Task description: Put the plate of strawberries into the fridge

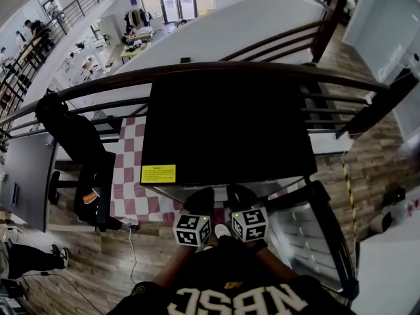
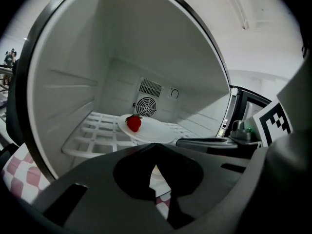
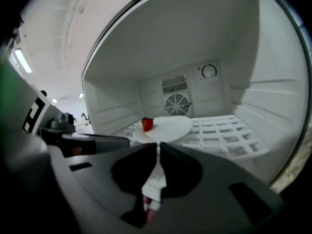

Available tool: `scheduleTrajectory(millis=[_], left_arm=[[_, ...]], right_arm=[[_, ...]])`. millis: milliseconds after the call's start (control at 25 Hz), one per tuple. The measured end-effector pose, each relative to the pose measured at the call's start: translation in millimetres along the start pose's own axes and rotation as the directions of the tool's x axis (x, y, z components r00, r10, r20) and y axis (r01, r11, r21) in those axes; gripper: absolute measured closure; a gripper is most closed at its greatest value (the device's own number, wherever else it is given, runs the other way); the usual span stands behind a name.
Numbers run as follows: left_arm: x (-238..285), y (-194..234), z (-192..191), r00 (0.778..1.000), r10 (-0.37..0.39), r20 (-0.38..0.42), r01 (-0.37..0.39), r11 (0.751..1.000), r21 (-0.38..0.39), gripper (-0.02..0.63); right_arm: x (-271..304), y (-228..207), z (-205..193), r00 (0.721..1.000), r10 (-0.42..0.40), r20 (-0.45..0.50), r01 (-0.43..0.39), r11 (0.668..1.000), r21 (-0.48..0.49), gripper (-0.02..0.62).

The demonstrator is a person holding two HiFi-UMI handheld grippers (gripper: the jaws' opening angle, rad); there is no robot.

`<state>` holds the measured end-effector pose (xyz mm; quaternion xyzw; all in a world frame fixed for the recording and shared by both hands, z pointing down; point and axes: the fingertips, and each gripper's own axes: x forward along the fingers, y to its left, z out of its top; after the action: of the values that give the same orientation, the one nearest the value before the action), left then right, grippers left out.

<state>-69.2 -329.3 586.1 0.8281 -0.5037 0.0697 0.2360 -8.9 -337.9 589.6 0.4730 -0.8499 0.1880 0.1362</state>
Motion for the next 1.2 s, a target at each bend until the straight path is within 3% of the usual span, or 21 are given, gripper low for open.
scheduleTrajectory(millis=[320, 840, 1200], left_arm=[[-24.4, -9.3, 7.9, 0.999, -0.007, 0.046, 0.007, 1.0, -0.004, 0.586], [-71.0, -38.8, 40.4, 0.977, -0.024, 0.21, -0.008, 0.989, 0.15, 0.586], [-88.7, -55.6, 48.5, 0.965, -0.055, 0.254, 0.011, 0.985, 0.174, 0.586]], right_arm=[[-30.9, 10.8, 9.0, 0.998, -0.017, 0.062, 0.019, 1.0, -0.023, 0.558], [-93.7, 21.4, 33.2, 0.97, -0.092, 0.227, 0.109, 0.992, -0.063, 0.574], [-116.7, 33.1, 46.8, 0.951, -0.098, 0.292, 0.133, 0.986, -0.102, 0.574]])
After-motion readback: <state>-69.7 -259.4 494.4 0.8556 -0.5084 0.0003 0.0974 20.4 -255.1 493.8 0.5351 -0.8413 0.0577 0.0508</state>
